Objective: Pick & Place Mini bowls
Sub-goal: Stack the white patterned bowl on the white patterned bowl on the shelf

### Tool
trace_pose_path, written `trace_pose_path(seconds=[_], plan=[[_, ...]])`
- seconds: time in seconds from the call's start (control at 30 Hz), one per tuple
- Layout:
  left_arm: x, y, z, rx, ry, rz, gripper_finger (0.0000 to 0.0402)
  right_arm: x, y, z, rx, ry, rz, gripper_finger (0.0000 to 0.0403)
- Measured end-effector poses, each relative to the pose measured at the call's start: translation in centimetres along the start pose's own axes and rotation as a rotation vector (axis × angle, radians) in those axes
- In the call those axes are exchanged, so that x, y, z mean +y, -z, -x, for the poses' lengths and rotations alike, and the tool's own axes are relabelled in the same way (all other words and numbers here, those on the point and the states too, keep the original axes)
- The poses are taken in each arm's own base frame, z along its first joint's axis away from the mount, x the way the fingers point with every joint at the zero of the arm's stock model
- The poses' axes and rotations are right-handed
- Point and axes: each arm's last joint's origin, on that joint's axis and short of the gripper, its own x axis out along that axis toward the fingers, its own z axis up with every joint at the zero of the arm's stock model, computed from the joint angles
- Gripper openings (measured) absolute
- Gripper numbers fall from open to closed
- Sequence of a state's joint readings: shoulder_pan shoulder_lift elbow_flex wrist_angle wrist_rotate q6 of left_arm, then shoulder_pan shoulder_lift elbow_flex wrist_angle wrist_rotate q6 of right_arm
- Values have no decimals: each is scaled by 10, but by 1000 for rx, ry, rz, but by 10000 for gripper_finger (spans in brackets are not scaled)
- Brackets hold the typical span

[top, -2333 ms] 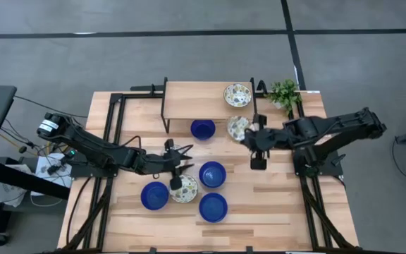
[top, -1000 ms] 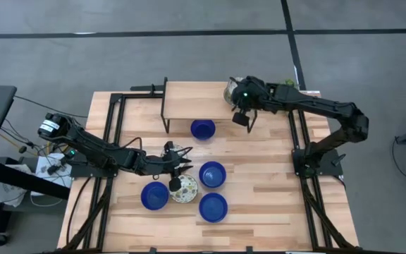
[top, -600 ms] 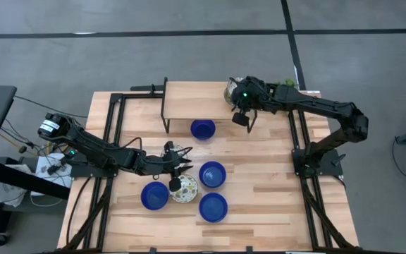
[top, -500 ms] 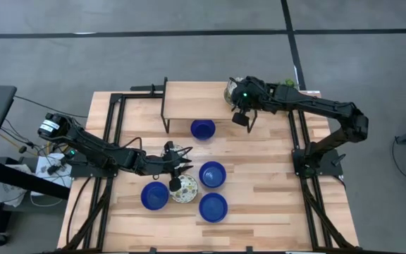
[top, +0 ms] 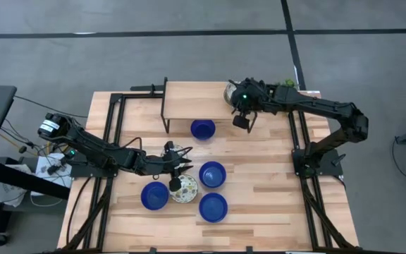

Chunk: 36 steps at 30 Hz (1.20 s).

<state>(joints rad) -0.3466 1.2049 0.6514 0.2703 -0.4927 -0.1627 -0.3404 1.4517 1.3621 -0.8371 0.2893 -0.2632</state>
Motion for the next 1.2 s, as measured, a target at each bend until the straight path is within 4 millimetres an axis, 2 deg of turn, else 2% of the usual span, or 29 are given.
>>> trace_pose_path(seconds=[0.77,1.2], plan=[[0,0,0,0,0,0,91,1,4,0,38,-12,6,20],[0,0,0,0,0,0,91,1,4,0,42,-10,-15,68]])
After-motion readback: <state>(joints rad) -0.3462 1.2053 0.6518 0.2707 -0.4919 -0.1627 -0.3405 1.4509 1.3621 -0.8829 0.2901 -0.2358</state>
